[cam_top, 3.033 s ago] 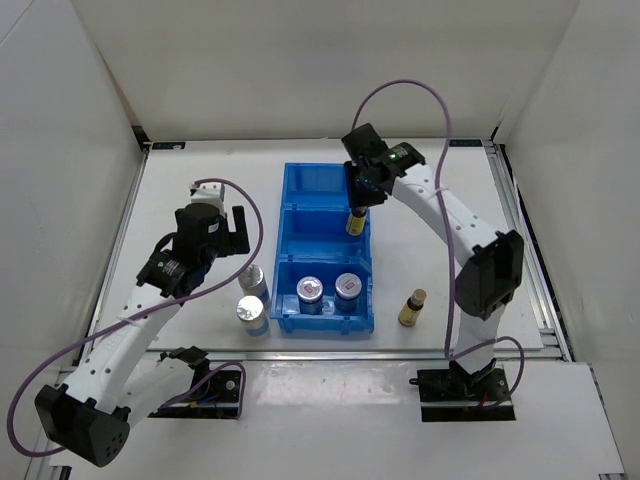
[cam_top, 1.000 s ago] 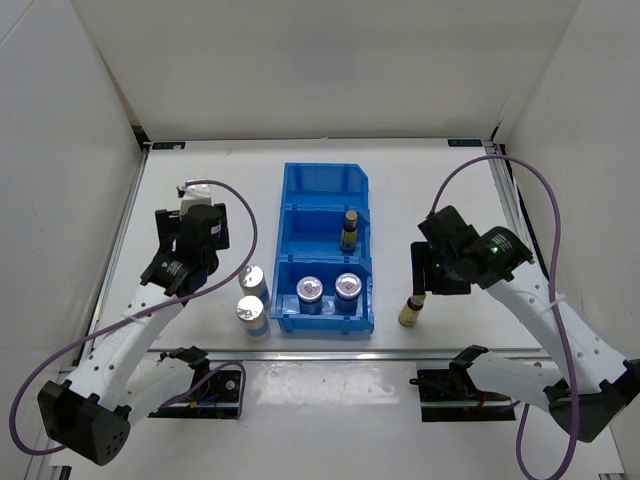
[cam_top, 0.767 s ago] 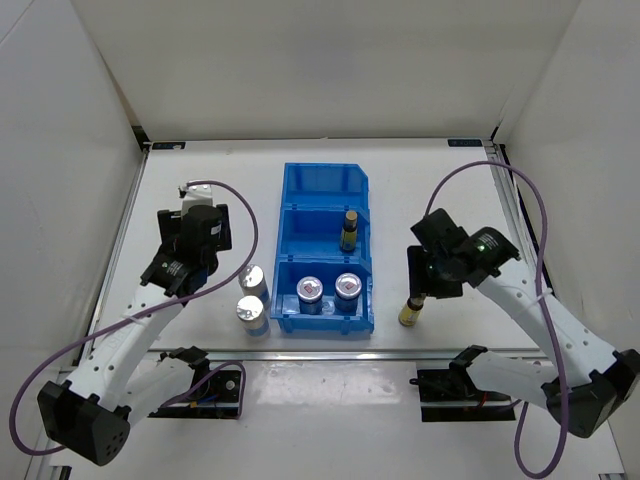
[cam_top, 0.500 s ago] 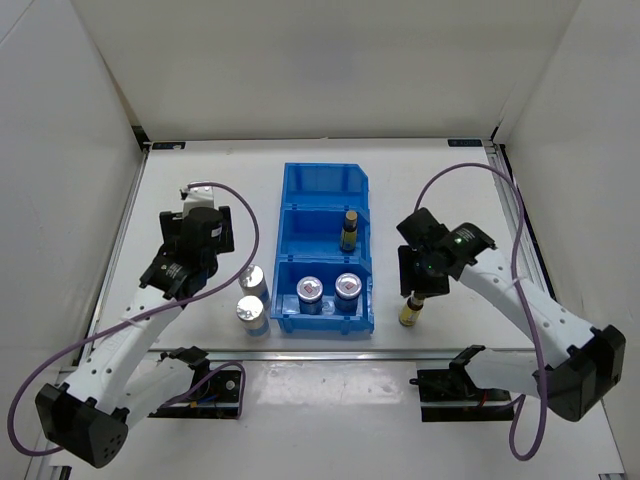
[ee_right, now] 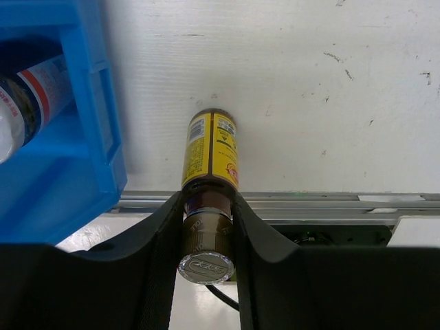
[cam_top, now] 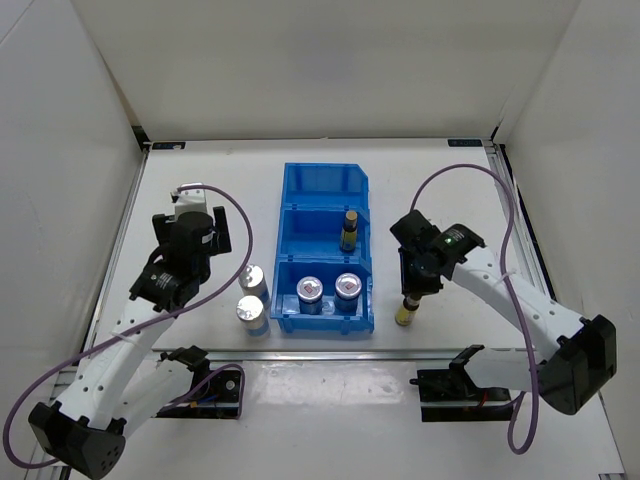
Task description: Organize the condiment bottles
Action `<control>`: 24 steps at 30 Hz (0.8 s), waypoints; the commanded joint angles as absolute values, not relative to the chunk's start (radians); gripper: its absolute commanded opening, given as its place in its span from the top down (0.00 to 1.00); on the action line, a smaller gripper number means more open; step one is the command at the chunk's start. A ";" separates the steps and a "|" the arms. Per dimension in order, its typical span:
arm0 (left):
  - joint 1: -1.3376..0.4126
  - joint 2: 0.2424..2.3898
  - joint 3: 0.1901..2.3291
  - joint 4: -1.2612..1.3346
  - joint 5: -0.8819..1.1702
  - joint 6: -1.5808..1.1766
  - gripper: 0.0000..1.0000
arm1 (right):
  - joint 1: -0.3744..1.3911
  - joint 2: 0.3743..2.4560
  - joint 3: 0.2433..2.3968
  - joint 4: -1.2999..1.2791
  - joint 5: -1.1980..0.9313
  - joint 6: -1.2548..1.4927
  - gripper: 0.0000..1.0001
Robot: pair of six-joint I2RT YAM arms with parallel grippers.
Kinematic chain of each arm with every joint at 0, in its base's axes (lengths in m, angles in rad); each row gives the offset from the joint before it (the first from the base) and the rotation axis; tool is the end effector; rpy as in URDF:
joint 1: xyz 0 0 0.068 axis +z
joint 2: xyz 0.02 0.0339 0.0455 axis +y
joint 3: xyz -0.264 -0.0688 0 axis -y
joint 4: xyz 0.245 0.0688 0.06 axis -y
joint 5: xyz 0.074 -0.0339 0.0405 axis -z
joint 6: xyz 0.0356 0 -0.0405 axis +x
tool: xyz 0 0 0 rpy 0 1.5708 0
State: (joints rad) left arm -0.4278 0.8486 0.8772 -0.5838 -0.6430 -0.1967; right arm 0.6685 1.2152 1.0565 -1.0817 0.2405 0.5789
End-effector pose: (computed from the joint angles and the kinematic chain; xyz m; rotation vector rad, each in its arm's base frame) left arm 0.1688 -0.0535 0.3246 -0.1365 2.0135 0.2897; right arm 0.1738 0.1264 0.2788 -0.0674 2.7347 -0.0019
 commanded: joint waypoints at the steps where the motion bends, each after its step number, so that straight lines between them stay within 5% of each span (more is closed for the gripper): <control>1: -0.431 0.828 0.894 -0.595 -0.623 -0.207 0.00 | 0.687 1.178 1.060 -1.095 0.271 0.611 0.72; 6: -0.431 0.819 0.894 -0.595 -0.594 -0.207 0.00 | 0.687 1.169 1.124 -1.138 0.320 0.630 0.88; 17: -0.431 0.819 0.894 -0.595 -0.575 -0.216 0.00 | 0.687 1.253 1.393 -1.226 0.390 0.548 0.95; 24: -0.431 0.819 0.894 -0.595 -0.575 -0.216 0.00 | 0.687 1.475 1.857 -1.299 0.347 0.405 1.00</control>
